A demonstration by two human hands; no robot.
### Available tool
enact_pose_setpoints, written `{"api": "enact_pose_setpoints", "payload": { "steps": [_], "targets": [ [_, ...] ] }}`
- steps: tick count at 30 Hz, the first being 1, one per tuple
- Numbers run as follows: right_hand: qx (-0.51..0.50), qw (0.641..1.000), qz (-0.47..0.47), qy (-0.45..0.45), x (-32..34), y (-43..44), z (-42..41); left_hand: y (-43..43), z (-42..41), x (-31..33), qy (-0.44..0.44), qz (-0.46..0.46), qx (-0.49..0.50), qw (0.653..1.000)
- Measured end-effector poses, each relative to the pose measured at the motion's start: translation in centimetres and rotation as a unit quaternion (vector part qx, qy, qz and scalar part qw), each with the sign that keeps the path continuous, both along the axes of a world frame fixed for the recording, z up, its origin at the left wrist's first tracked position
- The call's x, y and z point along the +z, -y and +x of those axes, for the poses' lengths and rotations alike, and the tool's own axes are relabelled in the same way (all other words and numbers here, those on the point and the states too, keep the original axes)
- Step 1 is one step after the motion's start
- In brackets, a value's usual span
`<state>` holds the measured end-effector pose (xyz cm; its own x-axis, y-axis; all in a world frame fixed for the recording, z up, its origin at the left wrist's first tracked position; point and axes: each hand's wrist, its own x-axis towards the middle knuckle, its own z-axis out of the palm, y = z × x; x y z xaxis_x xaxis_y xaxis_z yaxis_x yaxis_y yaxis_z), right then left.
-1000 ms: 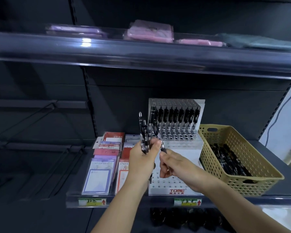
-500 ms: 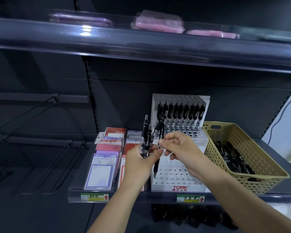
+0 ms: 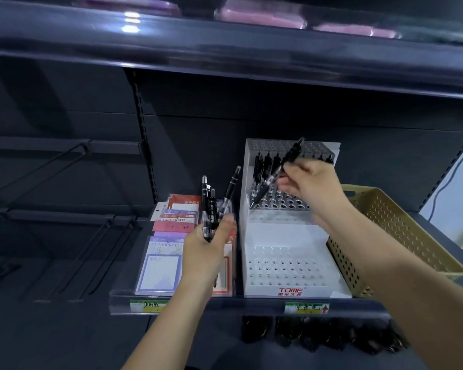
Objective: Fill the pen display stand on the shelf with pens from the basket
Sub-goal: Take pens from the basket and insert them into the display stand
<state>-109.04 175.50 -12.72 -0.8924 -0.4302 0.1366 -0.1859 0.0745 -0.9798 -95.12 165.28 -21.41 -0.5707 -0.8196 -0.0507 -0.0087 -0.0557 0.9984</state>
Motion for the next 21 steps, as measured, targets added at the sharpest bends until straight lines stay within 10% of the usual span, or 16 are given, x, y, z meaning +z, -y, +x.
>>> {"api": "enact_pose_setpoints", "payload": {
  "steps": [9, 21],
  "targets": [
    [-0.07, 0.971, 0.111, -0.199, 0.4, 2.4, -2.2, 0.7, 0.2, -0.5, 0.005, 0.006, -0.007, 1.0],
    [-0.059, 0.957, 0.194, -0.206, -2.4, 3.7, -3.9, 1.6, 0.7, -0.7, 0.014, -0.013, -0.044, 0.999]
  ]
}}
